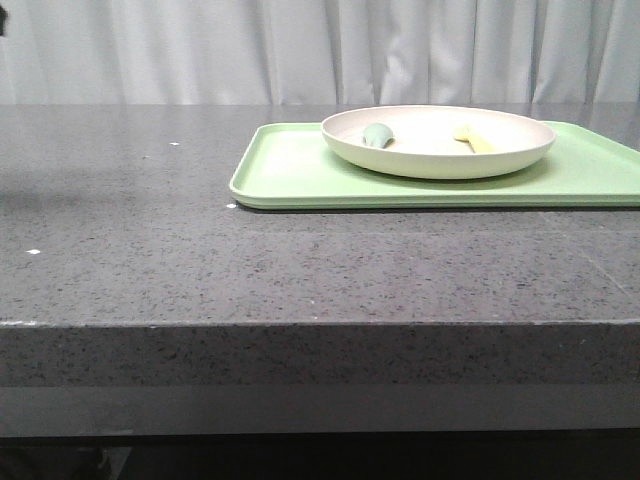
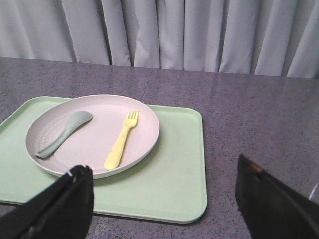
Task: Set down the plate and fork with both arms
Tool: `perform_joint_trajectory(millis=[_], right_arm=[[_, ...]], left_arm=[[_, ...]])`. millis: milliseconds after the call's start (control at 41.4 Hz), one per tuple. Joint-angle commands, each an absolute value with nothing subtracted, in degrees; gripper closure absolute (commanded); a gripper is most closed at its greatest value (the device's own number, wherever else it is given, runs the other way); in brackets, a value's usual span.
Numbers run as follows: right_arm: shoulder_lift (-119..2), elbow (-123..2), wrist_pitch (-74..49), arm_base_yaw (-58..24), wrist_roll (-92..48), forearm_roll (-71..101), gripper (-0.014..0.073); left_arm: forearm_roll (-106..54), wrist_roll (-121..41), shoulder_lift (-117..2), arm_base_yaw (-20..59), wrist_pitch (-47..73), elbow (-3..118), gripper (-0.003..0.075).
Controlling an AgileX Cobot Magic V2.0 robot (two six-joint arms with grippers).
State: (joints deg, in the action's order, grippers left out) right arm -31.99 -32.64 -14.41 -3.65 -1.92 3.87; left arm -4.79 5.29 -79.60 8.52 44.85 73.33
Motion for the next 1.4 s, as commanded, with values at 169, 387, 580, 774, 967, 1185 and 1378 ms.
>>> perform_joint_trajectory(millis=[169, 387, 580, 774, 967, 1185, 1378], right_arm=[[-32.42, -34.82, -9.78, -3.58, -2.18, 3.95, -0.0009], [-33.18, -34.82, -9.88, -3.58, -2.18, 3.95, -0.0009], [-37.18, -34.95, -9.52, -3.64, -2.18, 3.95, -0.0009], [-45.77, -38.21, -10.02, -4.88, -2.18, 4.09, -0.0009], [-57.86, -47.65, -15.19, -11.34, -2.18, 7.16, -0.0009], [-73.62, -65.62, -30.45, -13.44, 0.72, 8.6, -0.0008], [-86.6, -80.55, -34.48, -13.06, 2.52, 8.6, -0.0008]], left_arm=[[-4.15, 4.23, -55.2, 8.38, 21.12, 51.56, 0.0738], [-4.15, 4.09, -35.59, 8.38, 11.51, 36.97, 0.0738], [-4.15, 3.81, -20.73, 8.38, 11.63, 29.12, 0.0738], [-4.15, 3.81, -12.66, 8.38, 12.07, 25.56, 0.0738], [-4.15, 3.81, -11.96, 8.38, 12.07, 25.22, 0.0738], [-4.15, 3.81, -11.96, 8.38, 12.21, 24.66, 0.0738], [-4.15, 3.81, -11.96, 8.38, 12.21, 23.37, 0.0738]])
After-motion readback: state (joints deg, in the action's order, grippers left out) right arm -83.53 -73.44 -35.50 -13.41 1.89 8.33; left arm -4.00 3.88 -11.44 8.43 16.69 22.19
